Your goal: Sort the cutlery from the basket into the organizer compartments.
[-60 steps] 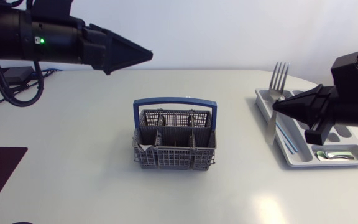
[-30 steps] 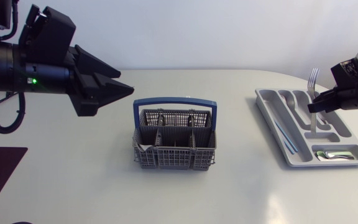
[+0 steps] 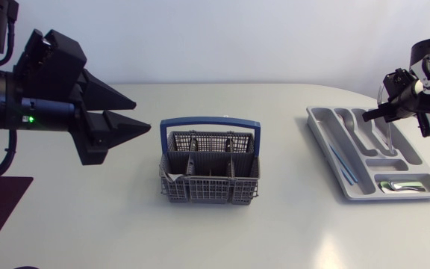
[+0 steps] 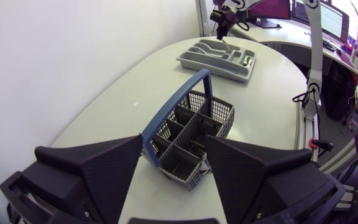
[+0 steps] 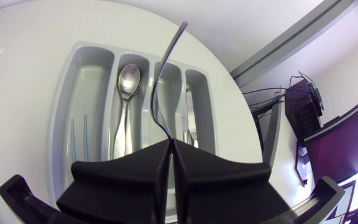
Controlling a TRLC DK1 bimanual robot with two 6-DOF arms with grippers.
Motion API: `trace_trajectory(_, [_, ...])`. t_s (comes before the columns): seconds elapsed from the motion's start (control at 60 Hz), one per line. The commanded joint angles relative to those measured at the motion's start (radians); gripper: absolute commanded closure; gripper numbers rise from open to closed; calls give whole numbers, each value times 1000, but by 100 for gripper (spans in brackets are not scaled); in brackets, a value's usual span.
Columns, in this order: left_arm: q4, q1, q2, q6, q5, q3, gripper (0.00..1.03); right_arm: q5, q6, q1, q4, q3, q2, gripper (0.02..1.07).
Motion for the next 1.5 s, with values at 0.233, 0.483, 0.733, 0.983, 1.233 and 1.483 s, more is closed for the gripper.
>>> trace_trajectory(0.233, [-33, -78, -35, 38, -83, -31, 34, 98, 43, 9, -12, 242, 263, 101])
trace_trajectory(0.483, [-71, -93, -61, 61, -109, -32, 34, 111, 65, -14, -132, 436, 448, 101])
trace_trajectory(0.733, [-99, -104, -82, 76, -118, -40, 34, 91, 78, -24, -273, 581, 559, 99])
trace_trajectory(0.983, [-114, -87, -119, 125, -138, -71, 34, 20, 94, -37, -323, 575, 570, 89])
trace_trajectory(1.233, [-90, -75, -179, 176, -138, -150, 34, -55, 80, -53, -256, 413, 407, 38])
trace_trajectory(1.483, [-5, -82, -217, 249, -137, -275, 34, -170, 6, -27, -147, 140, 146, 25])
